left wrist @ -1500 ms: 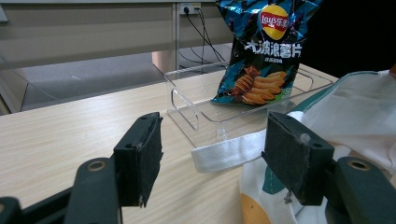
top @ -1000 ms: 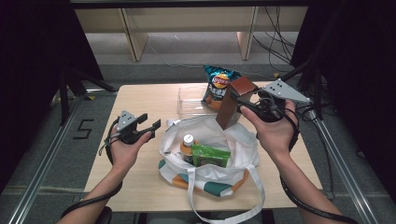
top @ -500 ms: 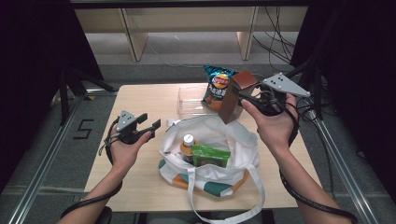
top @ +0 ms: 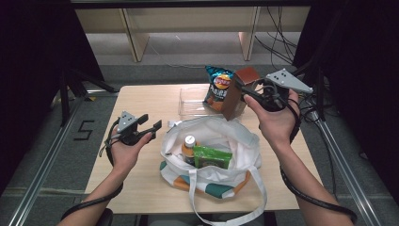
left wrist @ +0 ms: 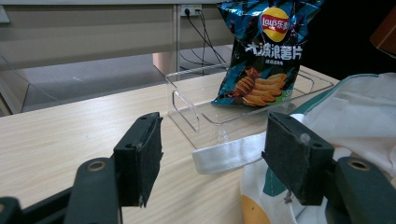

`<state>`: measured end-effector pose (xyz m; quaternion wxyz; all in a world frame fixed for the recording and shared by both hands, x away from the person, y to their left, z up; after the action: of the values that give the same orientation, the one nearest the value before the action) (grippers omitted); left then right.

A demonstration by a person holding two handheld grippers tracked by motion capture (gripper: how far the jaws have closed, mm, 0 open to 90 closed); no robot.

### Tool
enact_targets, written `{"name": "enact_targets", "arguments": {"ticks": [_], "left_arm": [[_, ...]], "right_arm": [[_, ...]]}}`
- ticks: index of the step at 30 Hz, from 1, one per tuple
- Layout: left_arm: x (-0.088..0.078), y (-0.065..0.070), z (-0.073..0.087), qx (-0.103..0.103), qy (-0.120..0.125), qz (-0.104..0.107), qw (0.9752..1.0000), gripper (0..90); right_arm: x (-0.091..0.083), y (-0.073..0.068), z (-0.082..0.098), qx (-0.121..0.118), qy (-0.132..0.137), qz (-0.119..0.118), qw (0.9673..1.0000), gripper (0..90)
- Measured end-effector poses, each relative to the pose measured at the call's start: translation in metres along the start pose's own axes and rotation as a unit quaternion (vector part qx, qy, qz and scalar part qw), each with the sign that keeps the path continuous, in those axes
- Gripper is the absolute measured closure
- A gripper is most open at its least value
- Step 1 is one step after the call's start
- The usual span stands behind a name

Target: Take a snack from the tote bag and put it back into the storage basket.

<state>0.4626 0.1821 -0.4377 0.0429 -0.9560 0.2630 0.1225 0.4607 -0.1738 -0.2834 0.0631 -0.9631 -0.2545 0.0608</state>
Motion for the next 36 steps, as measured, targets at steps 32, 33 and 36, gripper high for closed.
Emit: {"name": "enact_targets", "arguments": {"ticks": [32, 33, 36], "left_arm": [[0.0, 0.0, 0.0, -0.001, 0.001, 0.0, 1.0, 35.9], [0.0, 0.0, 0.0, 0.0, 0.001, 0.0, 1.0, 35.9], [0.001, 0.0, 0.0, -0.001, 0.003, 0.001, 1.0, 35.9]], "right_arm": [[0.021, 0.019, -0.001, 0.001, -0.005, 0.034, 0.9994, 39.1], [0.021, 0.019, 0.0, 0.004, -0.007, 0.038, 0.9993, 39.1], [0.023, 0.021, 0.0, 0.001, -0.004, 0.039, 0.9992, 39.1]]}}
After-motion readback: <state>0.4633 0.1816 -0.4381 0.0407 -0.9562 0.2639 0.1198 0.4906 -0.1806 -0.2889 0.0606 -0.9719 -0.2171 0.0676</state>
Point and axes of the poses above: each handheld gripper's, and its own axes: x roughly forward along the jaws, z roughly out of its underside, y roughly to its right, the point moved 4 cm from there along x, roughly forward along the jaws, and after that the axes turned 6 degrees about x, right-handed, at the moved point
